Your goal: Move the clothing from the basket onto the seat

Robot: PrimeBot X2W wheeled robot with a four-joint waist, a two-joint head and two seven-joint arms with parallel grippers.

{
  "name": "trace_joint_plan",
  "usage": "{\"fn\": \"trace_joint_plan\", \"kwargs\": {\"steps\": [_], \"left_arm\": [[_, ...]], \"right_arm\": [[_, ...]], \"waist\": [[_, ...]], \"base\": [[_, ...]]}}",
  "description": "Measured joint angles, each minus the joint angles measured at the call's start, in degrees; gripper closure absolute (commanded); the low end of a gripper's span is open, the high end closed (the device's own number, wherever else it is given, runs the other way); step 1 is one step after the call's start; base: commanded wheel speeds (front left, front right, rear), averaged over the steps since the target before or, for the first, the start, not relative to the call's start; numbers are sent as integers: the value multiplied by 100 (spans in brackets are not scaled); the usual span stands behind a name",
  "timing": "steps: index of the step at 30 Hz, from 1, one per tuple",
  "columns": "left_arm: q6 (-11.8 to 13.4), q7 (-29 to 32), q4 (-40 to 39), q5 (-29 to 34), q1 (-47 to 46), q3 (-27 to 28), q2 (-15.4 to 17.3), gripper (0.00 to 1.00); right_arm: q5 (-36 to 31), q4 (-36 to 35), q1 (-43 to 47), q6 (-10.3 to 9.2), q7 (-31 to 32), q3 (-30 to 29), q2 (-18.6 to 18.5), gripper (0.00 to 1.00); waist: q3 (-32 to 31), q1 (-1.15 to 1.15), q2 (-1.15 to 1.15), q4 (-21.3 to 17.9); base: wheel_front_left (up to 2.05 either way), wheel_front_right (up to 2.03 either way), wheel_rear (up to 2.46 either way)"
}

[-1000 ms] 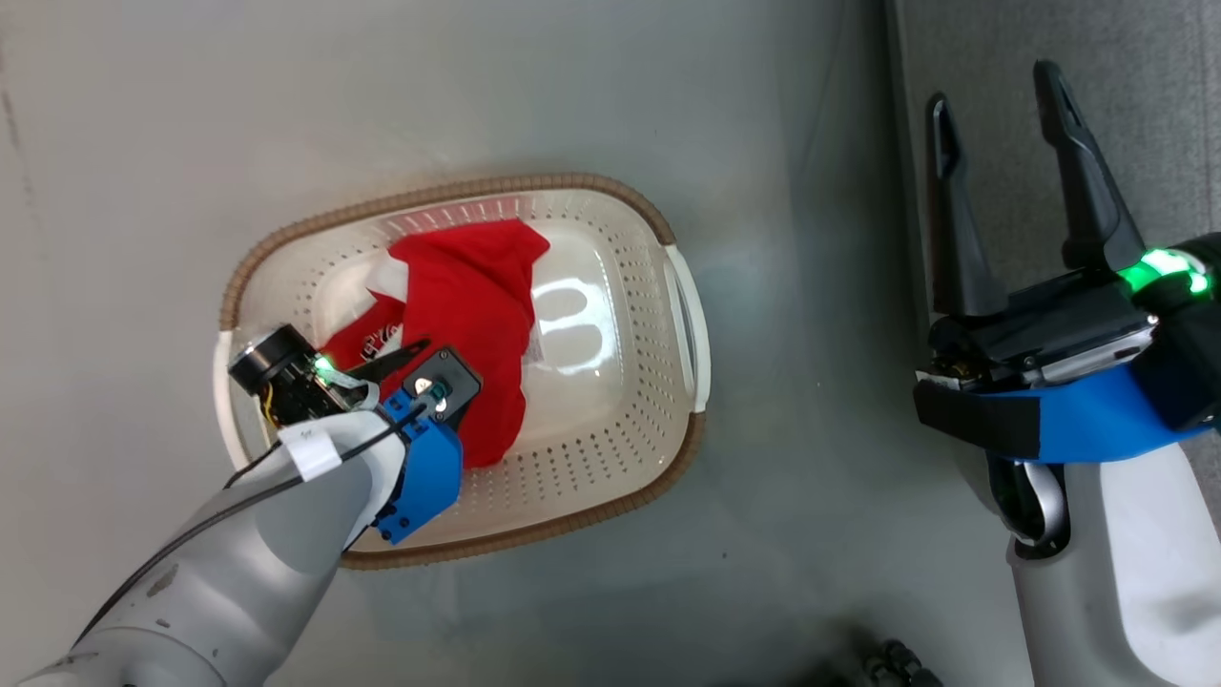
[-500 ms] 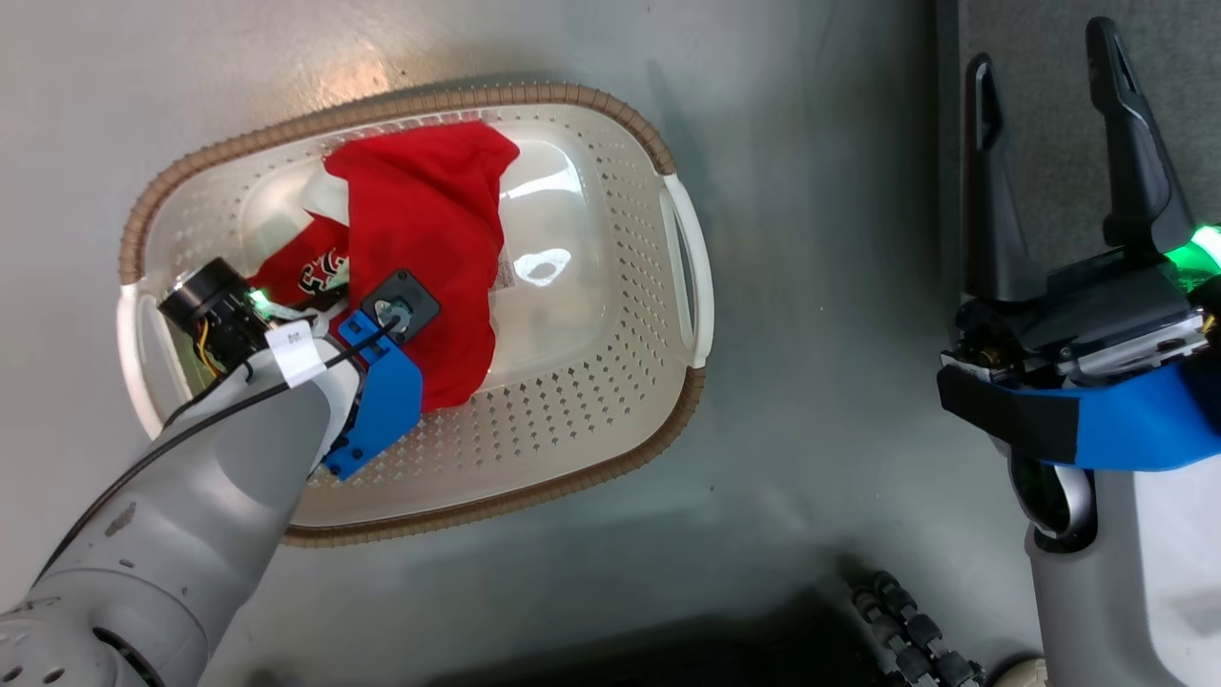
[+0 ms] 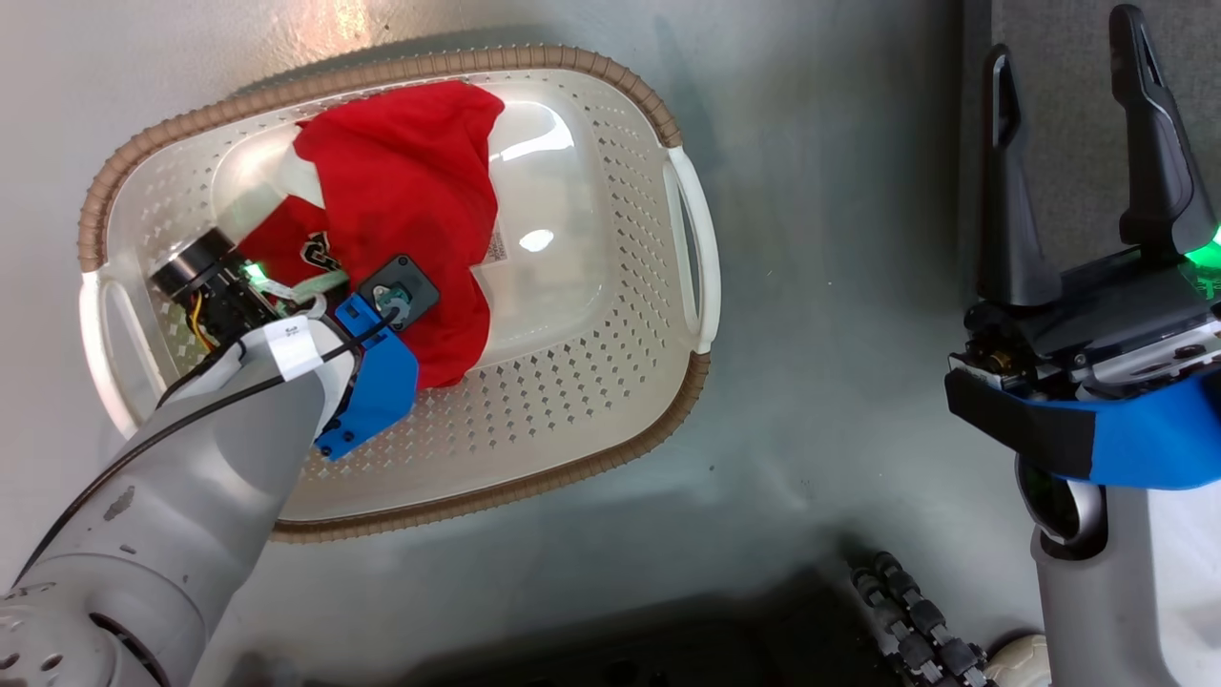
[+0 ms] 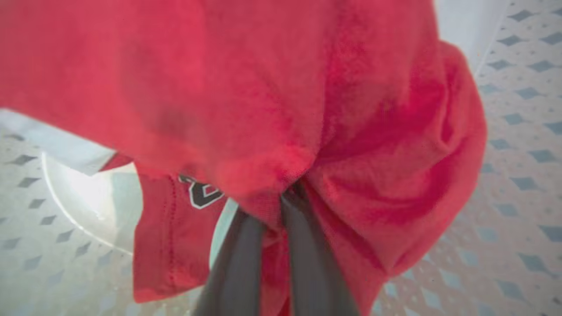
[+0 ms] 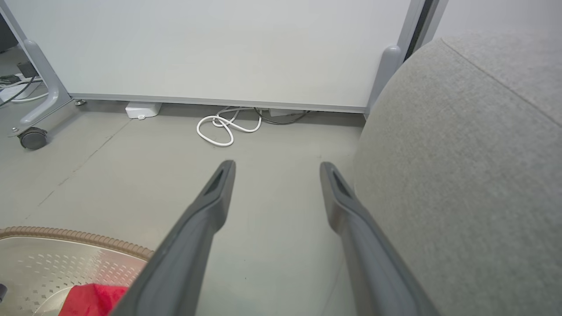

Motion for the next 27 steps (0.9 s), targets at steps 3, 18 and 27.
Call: {"fn": "trace_joint_plan", "kwargs": {"steps": [3, 18, 27], "left_arm": [[0, -60, 25, 18, 1, -1, -48, 100], [0, -1049, -52, -321, 149, -1, -367, 100], [0, -1469, -218, -1034, 498, 401, -508, 100]], "right_arm": [[13, 27, -16, -1, 0, -10, 0, 0], [76, 358, -43, -1, 0, -99, 2, 0], [100, 721, 210, 0, 0, -168, 3, 0]], "waist": [[-76, 0, 0, 12], [-996, 0, 0, 182], [-2014, -1, 0, 345]], "base": [[0, 0, 0], [0, 0, 0], [0, 0, 0]]}}
